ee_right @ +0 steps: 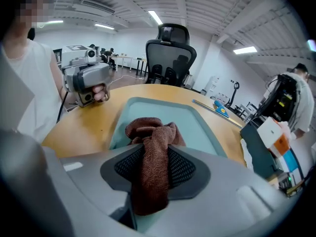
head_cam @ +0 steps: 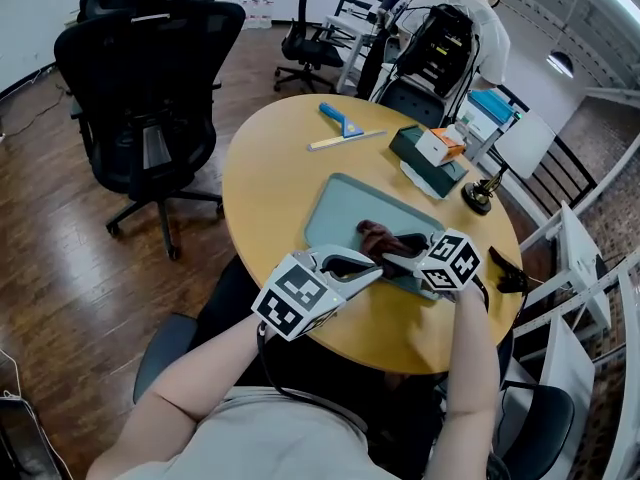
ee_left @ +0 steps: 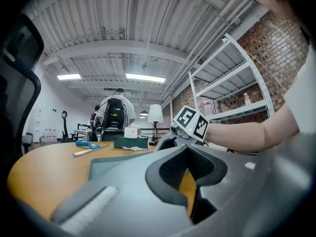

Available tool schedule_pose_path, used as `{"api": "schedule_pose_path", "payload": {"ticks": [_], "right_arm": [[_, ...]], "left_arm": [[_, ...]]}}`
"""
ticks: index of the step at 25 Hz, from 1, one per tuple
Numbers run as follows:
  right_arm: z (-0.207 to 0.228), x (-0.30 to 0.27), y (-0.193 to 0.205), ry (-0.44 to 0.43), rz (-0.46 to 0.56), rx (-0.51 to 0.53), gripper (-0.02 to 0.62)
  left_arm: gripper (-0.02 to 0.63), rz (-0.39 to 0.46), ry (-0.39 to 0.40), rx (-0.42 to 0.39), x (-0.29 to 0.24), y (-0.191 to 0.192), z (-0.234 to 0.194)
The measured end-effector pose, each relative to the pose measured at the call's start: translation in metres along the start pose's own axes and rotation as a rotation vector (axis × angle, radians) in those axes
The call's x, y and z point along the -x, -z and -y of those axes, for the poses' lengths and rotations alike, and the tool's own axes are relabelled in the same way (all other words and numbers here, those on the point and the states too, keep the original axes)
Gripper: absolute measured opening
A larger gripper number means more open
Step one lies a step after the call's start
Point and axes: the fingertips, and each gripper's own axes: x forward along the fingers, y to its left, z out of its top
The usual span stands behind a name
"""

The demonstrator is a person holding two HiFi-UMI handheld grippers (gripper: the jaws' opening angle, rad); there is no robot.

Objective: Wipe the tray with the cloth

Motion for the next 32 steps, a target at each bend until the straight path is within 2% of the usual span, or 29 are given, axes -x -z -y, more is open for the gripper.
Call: {"api": "schedule_pose_path", "payload": {"ticks": [12,24,32], "right_arm": [[0.075,-0.010,0.020,0.181,-0.070,-0.088,0.137],[0.108,-0.021,0.022,0.285,-0.114,-0.050,0.135],[0.128,-0.030,0.021,0.365,-0.116,-0.070,0.133]], "left_arm": [[0.321,-0.024,-0.013,0.013,-0.002,0.003,-0.001],[0.321,0.023,-0.034,-0.012,0.007,-0.001,0.000],[0.321,0.000,-0.067,0.008,0.006,0.002,-0.006]]}}
